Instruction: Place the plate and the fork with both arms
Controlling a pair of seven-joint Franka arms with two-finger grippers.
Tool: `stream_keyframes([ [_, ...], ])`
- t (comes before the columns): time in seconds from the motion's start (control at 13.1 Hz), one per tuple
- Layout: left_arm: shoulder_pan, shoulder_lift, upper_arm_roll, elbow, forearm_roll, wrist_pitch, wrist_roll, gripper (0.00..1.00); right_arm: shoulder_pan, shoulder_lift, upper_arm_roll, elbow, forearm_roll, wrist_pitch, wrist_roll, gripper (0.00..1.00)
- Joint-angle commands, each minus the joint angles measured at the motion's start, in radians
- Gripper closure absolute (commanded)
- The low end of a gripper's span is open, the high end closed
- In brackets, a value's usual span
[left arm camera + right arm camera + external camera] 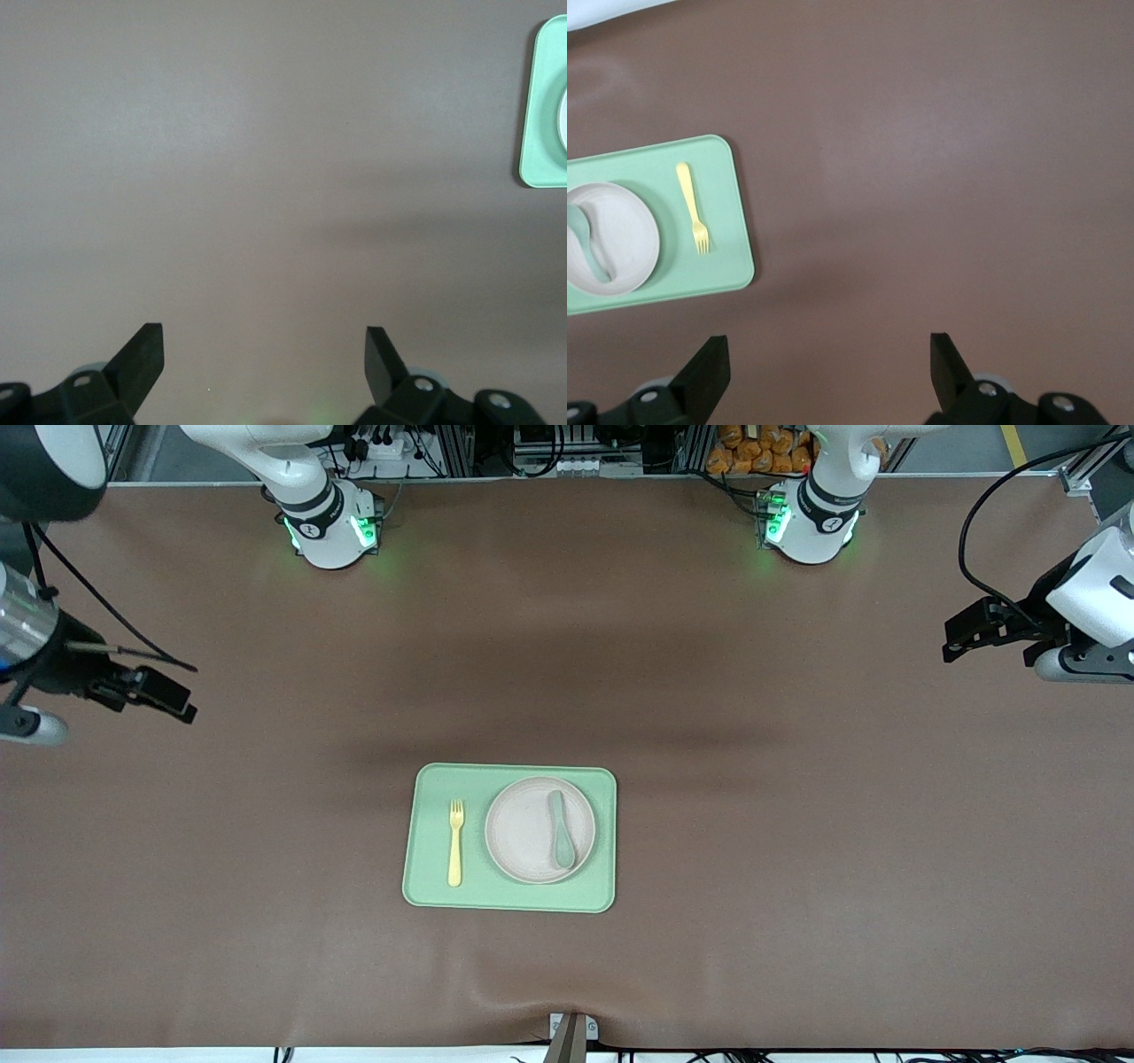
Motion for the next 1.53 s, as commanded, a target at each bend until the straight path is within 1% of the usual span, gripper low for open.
stream_keyframes([
  [0.0, -0.004, -0.014, 0.002, 0.002, 0.008, -0.008, 0.007, 0.00, -0.051, -0.063, 0.008, -0.052, -0.001, -0.019, -0.099, 0.00],
  [0.15, -0.004, -0.014, 0.002, 0.002, 0.008, -0.008, 0.007, 0.00, -0.075, -0.060, 0.005, -0.052, -0.001, -0.036, -0.149, 0.00],
  [0.38, -0.002, -0.014, 0.002, 0.002, 0.008, -0.008, 0.007, 0.00, -0.086, -0.009, 0.005, 0.032, 0.010, -0.047, -0.149, 0.00],
  [0.54, -0.002, -0.014, 0.002, 0.002, 0.008, -0.008, 0.006, 0.00, -0.083, -0.012, 0.007, 0.043, 0.003, -0.070, -0.149, 0.00],
  [0.69, -0.004, -0.014, 0.001, 0.003, 0.007, -0.008, 0.006, 0.00, -0.078, -0.012, 0.008, 0.095, -0.002, -0.157, -0.149, 0.00],
  [0.77, -0.004, -0.014, 0.002, 0.002, 0.007, -0.008, 0.006, 0.00, -0.077, -0.014, 0.008, 0.099, -0.011, -0.191, -0.149, 0.00],
  [0.84, -0.002, -0.014, 0.002, 0.003, 0.007, -0.008, 0.006, 0.00, -0.086, -0.014, 0.007, 0.094, -0.022, -0.197, -0.159, 0.00],
  [1.0, -0.004, -0.014, 0.002, 0.002, 0.007, -0.008, 0.006, 0.00, -0.092, -0.015, 0.004, 0.094, -0.028, -0.199, -0.225, 0.00],
  [1.46, -0.004, -0.014, 0.001, 0.002, 0.007, -0.008, 0.004, 0.00, -0.091, -0.015, 0.005, 0.091, -0.039, -0.198, -0.230, 0.00],
])
